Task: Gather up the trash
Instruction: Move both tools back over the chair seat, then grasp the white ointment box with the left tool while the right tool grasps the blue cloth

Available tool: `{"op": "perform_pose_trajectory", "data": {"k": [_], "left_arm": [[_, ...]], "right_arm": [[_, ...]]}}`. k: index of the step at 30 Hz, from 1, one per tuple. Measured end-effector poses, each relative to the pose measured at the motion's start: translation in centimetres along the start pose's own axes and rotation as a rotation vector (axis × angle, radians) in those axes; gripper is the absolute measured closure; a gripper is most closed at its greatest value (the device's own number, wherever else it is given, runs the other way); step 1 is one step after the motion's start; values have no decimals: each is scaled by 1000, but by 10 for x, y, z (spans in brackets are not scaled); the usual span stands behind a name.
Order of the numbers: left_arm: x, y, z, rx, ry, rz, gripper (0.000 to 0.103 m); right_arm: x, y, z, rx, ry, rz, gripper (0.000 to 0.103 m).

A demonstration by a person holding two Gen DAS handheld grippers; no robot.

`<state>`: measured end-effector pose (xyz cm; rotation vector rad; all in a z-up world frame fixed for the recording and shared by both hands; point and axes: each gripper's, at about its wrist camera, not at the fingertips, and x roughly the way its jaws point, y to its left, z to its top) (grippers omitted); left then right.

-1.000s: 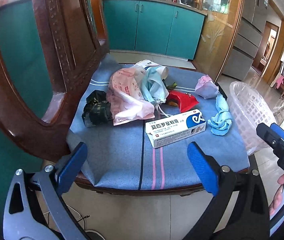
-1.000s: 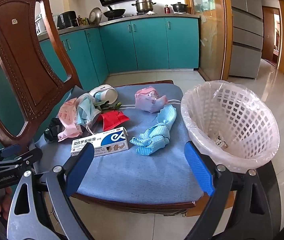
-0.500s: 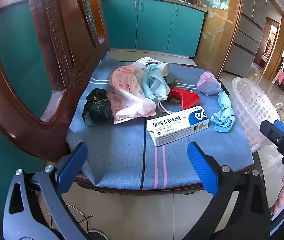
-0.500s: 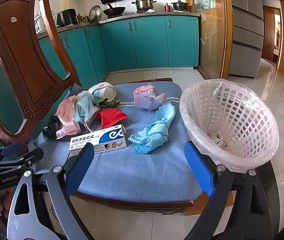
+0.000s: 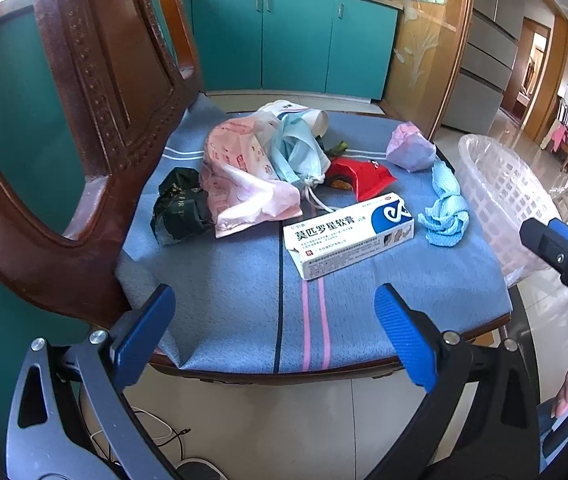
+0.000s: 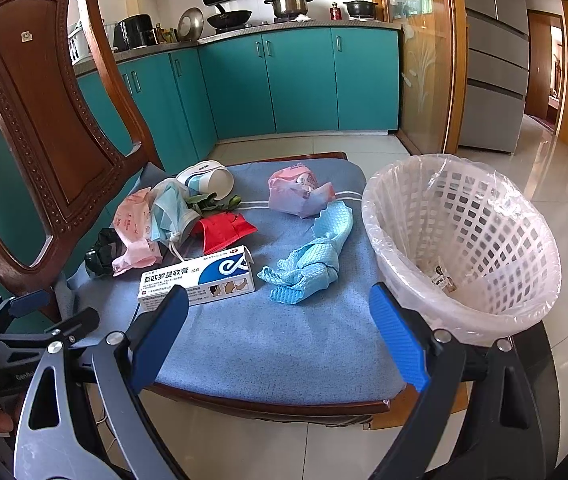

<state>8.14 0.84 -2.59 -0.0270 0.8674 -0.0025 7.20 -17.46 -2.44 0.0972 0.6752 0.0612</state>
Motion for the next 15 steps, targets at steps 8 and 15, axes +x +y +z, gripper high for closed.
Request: {"op": "perform_pose_trajectory", "data": {"k": [8, 15], "left_arm": [[19, -6, 1, 59, 32, -26, 4], [67, -13, 11, 204, 97, -58, 5]], "right_arm": [[2, -2, -1, 13, 5, 3, 13], [7, -6, -1, 33, 37, 18, 13]]}}
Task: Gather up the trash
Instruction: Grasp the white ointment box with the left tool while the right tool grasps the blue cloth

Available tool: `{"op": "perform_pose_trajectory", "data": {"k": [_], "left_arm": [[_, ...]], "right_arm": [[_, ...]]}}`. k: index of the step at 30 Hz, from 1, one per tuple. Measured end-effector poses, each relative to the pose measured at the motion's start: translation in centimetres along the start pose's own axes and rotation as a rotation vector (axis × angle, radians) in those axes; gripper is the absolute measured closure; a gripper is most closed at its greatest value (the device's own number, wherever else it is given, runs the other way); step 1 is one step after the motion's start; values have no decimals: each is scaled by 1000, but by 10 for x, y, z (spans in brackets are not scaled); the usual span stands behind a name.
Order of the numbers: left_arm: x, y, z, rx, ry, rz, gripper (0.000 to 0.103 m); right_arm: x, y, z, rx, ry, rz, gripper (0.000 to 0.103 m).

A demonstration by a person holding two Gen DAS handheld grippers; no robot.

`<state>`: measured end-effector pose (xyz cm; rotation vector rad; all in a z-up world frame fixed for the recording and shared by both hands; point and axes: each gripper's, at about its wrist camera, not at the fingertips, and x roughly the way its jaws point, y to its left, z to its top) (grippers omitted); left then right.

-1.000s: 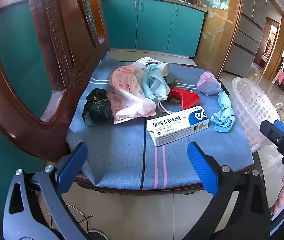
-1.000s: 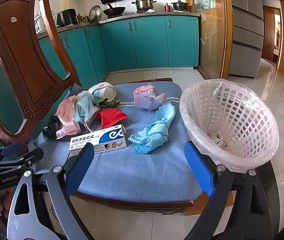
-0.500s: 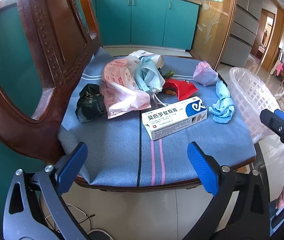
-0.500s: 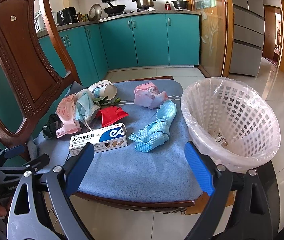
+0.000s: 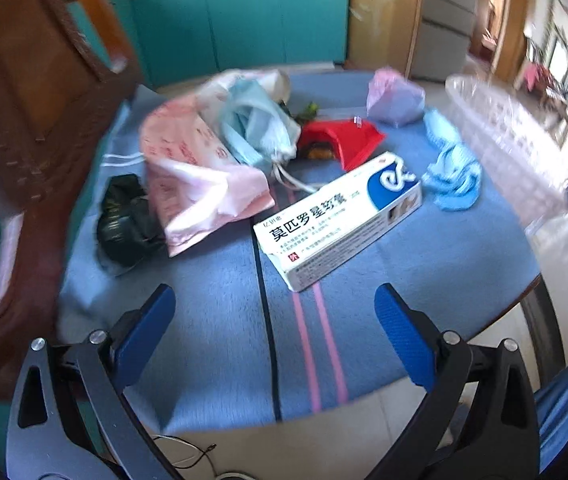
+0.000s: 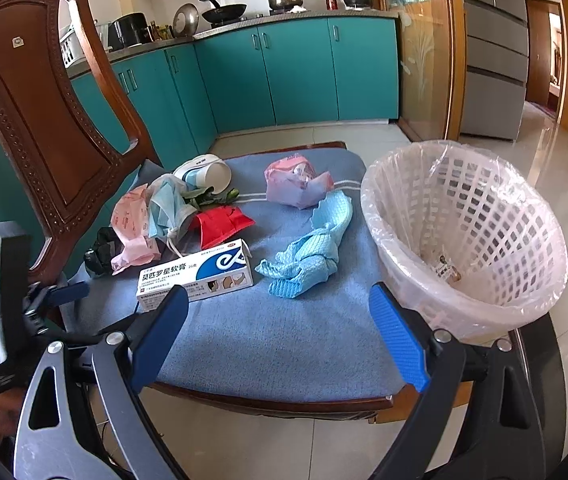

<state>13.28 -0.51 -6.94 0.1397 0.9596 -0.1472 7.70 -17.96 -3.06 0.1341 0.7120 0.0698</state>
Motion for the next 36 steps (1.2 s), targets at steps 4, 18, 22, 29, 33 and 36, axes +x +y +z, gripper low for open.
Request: {"op": "perform_pose_trajectory", "data": {"k": [4, 18, 22, 29, 33, 36], "left_arm": [[25, 8, 12, 2, 41, -65, 7], [53, -21, 26, 154, 69, -171, 7], [37, -44, 8, 247, 53, -184, 7], [27, -56, 5, 263, 27, -147, 9], [21, -22, 23, 150, -7, -164, 9], [21, -14, 26, 154, -22, -158, 9]], "right_arm": [[0, -1, 0, 4, 3, 0, 13], [11, -3, 0, 2, 31, -8, 13], [13, -7, 0, 18, 38, -9, 13], [24, -13, -1, 57, 82, 12, 13], [26, -22, -1, 109, 98, 39, 13], [27, -25, 0, 148, 112, 72, 13]]}}
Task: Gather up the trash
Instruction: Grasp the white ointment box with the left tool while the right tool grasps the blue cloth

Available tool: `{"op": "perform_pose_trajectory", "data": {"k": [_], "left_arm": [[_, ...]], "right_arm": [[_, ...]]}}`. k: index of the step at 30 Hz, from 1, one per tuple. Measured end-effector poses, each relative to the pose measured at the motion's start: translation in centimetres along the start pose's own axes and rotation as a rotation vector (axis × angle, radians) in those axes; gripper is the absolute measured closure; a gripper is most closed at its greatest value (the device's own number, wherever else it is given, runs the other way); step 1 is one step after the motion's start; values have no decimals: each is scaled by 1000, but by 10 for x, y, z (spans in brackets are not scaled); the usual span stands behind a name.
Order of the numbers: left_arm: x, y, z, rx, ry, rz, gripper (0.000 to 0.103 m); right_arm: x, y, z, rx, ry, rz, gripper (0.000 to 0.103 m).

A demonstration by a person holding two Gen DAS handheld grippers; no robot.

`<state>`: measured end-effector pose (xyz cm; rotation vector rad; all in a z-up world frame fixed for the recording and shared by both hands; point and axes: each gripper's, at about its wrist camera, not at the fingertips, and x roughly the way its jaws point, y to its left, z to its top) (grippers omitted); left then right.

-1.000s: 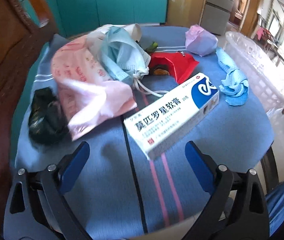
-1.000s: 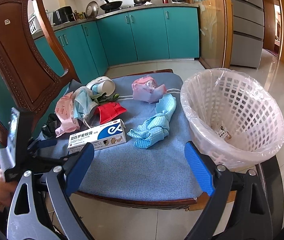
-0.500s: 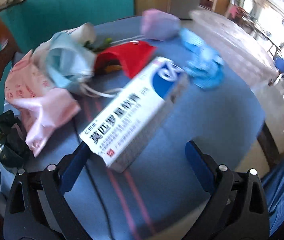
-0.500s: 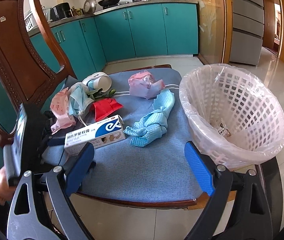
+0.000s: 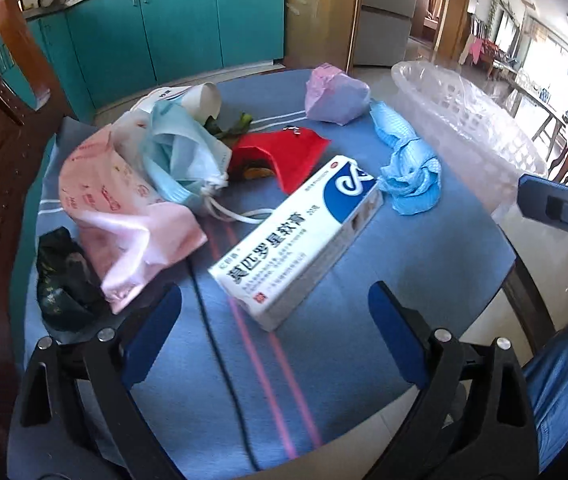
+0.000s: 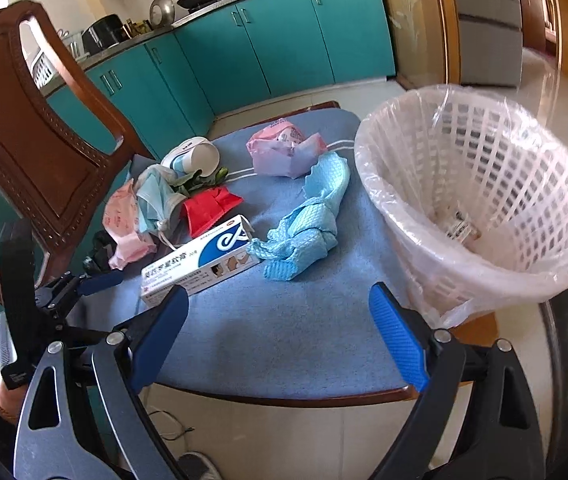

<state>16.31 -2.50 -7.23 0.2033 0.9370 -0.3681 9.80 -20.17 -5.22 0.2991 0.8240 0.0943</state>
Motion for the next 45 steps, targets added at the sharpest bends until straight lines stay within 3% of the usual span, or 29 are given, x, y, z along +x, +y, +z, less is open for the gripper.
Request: {"op": "perform_pose_trajectory", "data": {"k": [4, 12, 16, 19, 23, 30, 33, 38, 43, 45], "left_arm": [[10, -2, 5, 51, -3, 10, 9], [35, 16, 17, -19, 36, -54, 9], [43, 9, 13, 3, 71, -85, 25], [44, -1, 10, 50, 64, -82, 26], [39, -5, 8, 53, 68, -98, 44], [27, -13, 0, 66, 70, -104, 56], [5, -14, -6, 63, 26, -87, 58], [-50, 4, -8, -54, -101, -65, 58], [-108, 21, -13, -225, -270, 95, 58], [-123, 24, -22, -293, -325, 134, 58]], "right_arm": [[2, 6, 0, -8, 4, 7, 13], [7, 3, -1, -9, 22, -1, 13], [10, -1, 0, 7, 28, 3, 13], [10, -2, 1, 25, 31, 19, 13], [10, 0, 1, 16, 30, 14, 13], [12, -6, 3, 29, 29, 0, 13], [13, -8, 4, 36, 29, 6, 13], [20, -15, 6, 95, 45, 40, 13], [38, -15, 19, 145, 45, 52, 13], [51, -12, 24, 130, 41, -9, 14]]}}
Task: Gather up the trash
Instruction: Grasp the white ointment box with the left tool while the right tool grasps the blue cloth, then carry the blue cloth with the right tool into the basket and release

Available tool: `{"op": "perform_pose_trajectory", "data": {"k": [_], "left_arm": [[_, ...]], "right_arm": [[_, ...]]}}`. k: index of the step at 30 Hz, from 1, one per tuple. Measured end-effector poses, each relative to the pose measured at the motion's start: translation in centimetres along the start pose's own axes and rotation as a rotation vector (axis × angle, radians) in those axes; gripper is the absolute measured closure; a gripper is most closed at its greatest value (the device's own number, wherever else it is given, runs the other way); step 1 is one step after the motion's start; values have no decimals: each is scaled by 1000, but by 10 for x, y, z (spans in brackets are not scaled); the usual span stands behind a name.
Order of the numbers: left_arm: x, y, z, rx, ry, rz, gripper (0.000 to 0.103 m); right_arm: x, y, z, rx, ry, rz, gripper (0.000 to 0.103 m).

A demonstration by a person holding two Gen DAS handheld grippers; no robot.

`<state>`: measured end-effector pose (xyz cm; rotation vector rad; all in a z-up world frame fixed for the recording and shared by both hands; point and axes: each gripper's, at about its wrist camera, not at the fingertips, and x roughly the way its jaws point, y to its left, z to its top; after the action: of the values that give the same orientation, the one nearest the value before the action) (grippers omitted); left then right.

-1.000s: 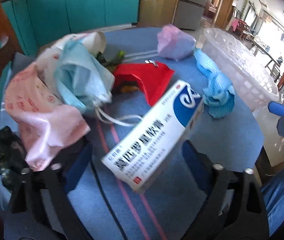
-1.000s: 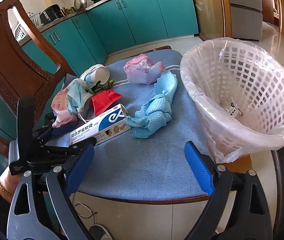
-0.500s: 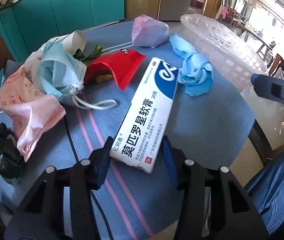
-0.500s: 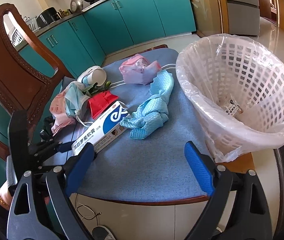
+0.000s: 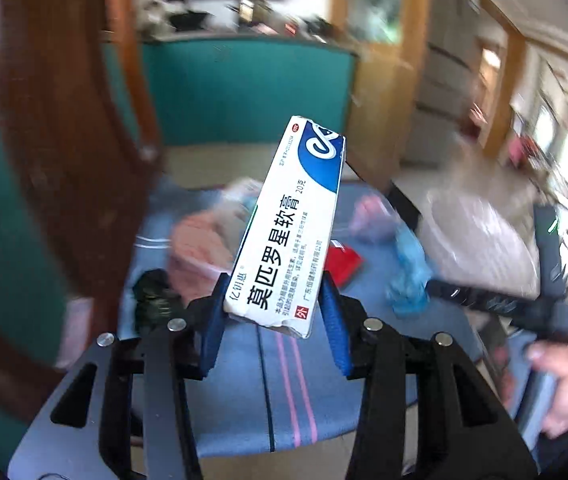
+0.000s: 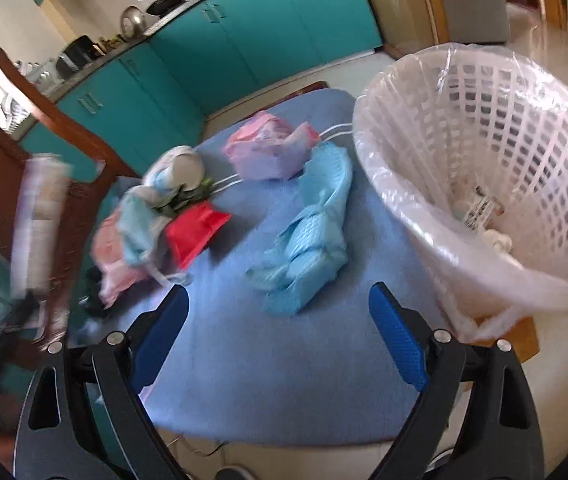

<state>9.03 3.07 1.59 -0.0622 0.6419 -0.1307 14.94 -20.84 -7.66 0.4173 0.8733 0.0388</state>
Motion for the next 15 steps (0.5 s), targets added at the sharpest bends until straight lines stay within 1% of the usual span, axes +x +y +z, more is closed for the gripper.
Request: {"op": "perform_pose_trajectory", "data": {"k": [1, 2, 3, 4, 5, 6, 7, 8, 10, 11, 13, 15], "left_arm": [[-5, 2, -2, -23, -17, 11, 58], [-10, 3, -4, -36, -34, 29, 58], [-18, 3, -7, -43, -65, 68, 58], [-21, 1, -8, -41, -88, 103, 58], [-27, -1, -10, -29, -110, 137, 58], [-31, -2, -12, -11, -119, 159, 58], [-32, -3, -13, -18, -117, 161, 58], [-33, 1, -16, -44, -109, 155, 58], [-32, 5, -20, -83, -81, 138, 58], [-33, 8, -21, -93, -73, 142, 58], [-39, 11, -24, -100, -68, 152, 58], [-39, 13, -19, -106, -75, 157, 58]], "right_arm": [[6, 3, 2, -15, 1, -28, 18], [11, 5, 4, -30, 2, -45, 24], [20, 9, 7, -56, 3, -74, 28], [25, 13, 8, -81, 1, -93, 38], [33, 19, 9, -126, -2, -131, 49], [38, 22, 9, -157, -5, -157, 54], [41, 25, 8, -185, -9, -178, 67], [44, 27, 7, -210, -10, -193, 73], [41, 29, 6, -235, -15, -190, 79], [36, 30, 5, -239, -8, -158, 80], [22, 33, 2, -240, -12, -111, 81], [-3, 42, -8, -270, -40, -60, 81]]}}
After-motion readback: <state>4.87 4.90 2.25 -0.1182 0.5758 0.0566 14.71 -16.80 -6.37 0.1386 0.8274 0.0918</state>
